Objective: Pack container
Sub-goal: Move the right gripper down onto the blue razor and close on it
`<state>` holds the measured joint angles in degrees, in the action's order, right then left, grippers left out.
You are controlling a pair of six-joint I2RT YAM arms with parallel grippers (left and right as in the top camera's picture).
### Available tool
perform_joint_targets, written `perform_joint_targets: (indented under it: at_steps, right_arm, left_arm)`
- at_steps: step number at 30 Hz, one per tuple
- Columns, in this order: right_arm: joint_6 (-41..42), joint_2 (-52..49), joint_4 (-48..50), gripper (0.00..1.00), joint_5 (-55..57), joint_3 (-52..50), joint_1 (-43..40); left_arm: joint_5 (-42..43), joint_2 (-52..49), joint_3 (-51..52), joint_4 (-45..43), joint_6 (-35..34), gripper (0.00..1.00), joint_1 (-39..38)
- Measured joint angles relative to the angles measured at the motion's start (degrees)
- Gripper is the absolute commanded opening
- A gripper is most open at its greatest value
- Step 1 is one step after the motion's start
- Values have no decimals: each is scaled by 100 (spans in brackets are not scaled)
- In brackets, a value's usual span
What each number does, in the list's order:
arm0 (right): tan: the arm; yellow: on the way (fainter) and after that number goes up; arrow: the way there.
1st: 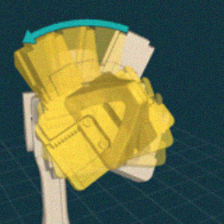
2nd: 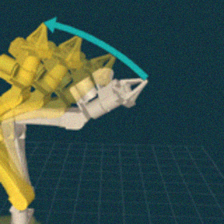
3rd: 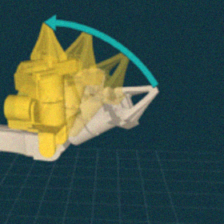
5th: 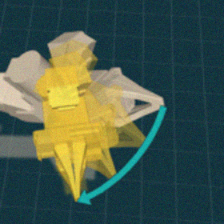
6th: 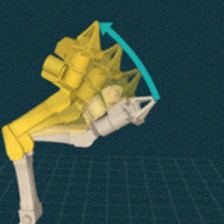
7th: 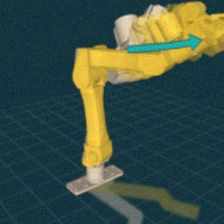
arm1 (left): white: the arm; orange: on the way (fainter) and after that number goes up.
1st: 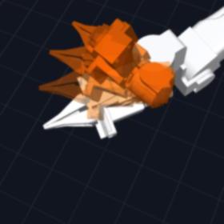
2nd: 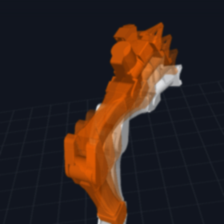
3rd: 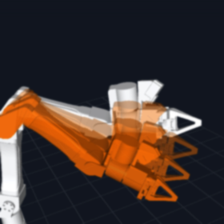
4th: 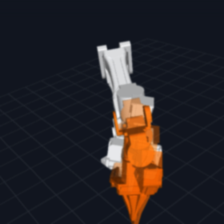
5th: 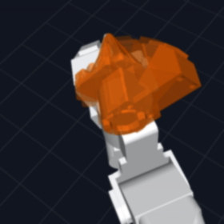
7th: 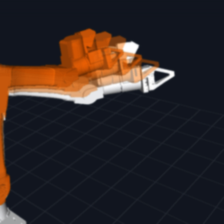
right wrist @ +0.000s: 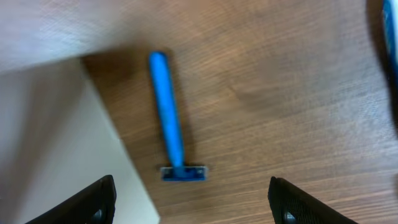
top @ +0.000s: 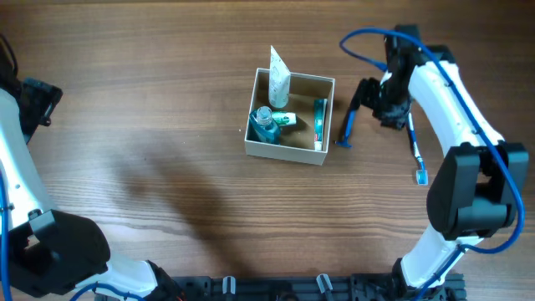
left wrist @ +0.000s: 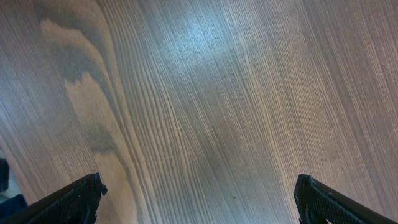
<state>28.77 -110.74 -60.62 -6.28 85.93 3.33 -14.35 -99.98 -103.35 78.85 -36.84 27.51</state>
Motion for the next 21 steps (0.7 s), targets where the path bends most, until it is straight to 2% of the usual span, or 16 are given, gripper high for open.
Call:
perform_joint_targets:
  at_steps: [7,21]
  right_arm:
    - [166,0,422,77,35,-533,28]
    - [55,0,734,77,280,-564,291]
  left_arm:
    - [2,0,0,2,0,100,0]
    - [0,0,0,2,0,100,0]
